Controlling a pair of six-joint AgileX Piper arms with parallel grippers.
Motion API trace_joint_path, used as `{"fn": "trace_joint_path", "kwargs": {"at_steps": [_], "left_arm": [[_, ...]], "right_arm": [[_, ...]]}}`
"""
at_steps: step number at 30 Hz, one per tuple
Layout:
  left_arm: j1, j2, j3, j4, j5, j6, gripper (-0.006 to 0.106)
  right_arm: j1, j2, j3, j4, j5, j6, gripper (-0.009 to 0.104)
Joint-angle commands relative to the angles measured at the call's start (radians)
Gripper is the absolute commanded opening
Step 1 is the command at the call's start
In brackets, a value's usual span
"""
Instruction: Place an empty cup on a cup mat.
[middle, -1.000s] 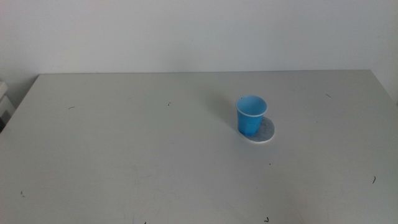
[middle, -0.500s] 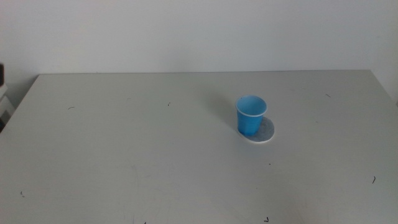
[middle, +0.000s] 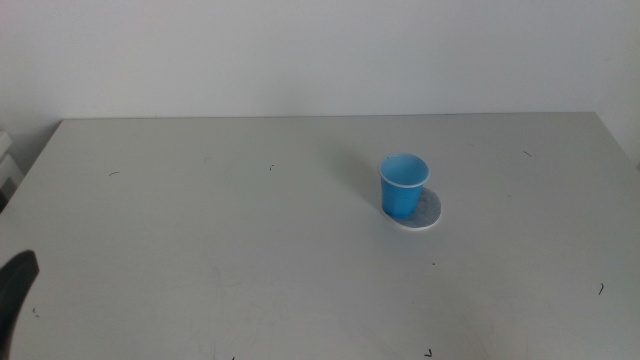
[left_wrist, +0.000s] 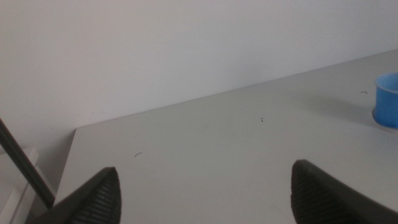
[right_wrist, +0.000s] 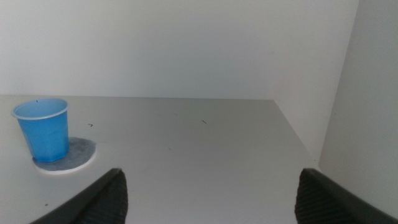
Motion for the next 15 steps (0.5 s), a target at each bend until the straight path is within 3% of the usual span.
{"fn": "trace_joint_path", "kwargs": {"at_steps": [1, 15], "left_arm": [[0.001, -0.035, 0.063, -0.029, -0.147, -0.011, 0.1], [0.001, -0.282, 0.439, -0.051, -0.224, -0.021, 0.1]], "right_arm": [[0.0, -0.026, -0.008, -0.014, -0.075, -0.005, 0.094], [0.0, -0.026, -0.008, -0.014, -0.075, -0.005, 0.094]]}}
